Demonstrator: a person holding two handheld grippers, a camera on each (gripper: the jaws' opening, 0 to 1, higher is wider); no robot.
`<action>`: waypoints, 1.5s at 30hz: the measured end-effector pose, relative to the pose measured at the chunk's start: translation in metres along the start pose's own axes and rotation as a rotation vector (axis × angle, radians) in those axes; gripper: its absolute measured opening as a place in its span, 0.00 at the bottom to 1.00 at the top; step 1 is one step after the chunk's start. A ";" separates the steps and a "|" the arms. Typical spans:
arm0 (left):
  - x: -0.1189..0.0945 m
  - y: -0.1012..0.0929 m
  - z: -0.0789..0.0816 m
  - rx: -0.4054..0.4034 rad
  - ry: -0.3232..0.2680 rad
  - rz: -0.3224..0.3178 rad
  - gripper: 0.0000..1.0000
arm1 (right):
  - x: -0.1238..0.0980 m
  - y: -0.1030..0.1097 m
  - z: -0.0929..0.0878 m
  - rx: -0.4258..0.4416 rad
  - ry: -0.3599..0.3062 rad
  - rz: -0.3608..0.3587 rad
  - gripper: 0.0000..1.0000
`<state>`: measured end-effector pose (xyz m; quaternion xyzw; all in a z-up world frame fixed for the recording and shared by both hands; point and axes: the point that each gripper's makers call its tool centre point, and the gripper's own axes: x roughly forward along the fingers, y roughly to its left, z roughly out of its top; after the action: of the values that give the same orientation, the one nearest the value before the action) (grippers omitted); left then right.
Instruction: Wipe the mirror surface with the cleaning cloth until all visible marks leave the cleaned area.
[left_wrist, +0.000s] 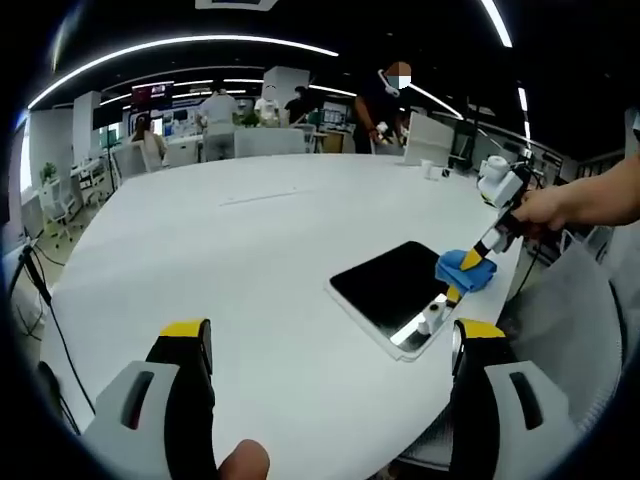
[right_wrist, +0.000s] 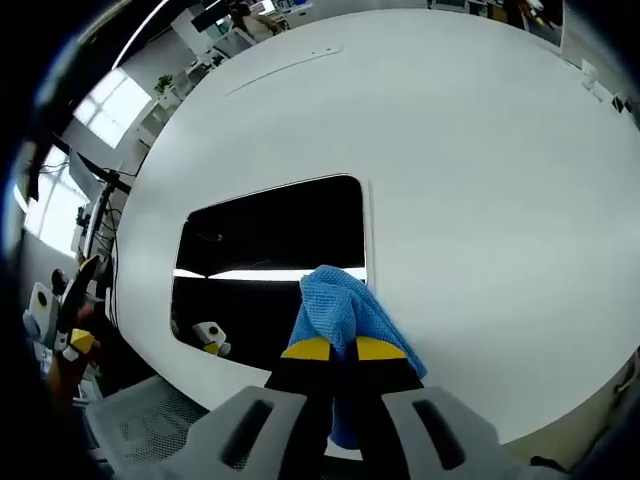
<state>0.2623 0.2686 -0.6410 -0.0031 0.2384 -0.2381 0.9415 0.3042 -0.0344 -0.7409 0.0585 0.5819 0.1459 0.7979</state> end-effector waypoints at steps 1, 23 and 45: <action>0.000 0.000 -0.001 -0.002 0.000 0.001 0.99 | 0.000 0.000 0.000 -0.003 0.001 -0.002 0.00; -0.013 -0.002 -0.007 -0.050 -0.018 0.012 0.99 | 0.000 0.011 -0.004 0.003 -0.011 -0.019 0.00; -0.011 0.014 0.005 -0.103 -0.046 0.058 0.99 | 0.014 0.053 -0.001 -0.034 -0.004 -0.014 0.00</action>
<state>0.2623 0.2856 -0.6333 -0.0503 0.2286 -0.1980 0.9518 0.2982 0.0198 -0.7403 0.0410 0.5782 0.1502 0.8009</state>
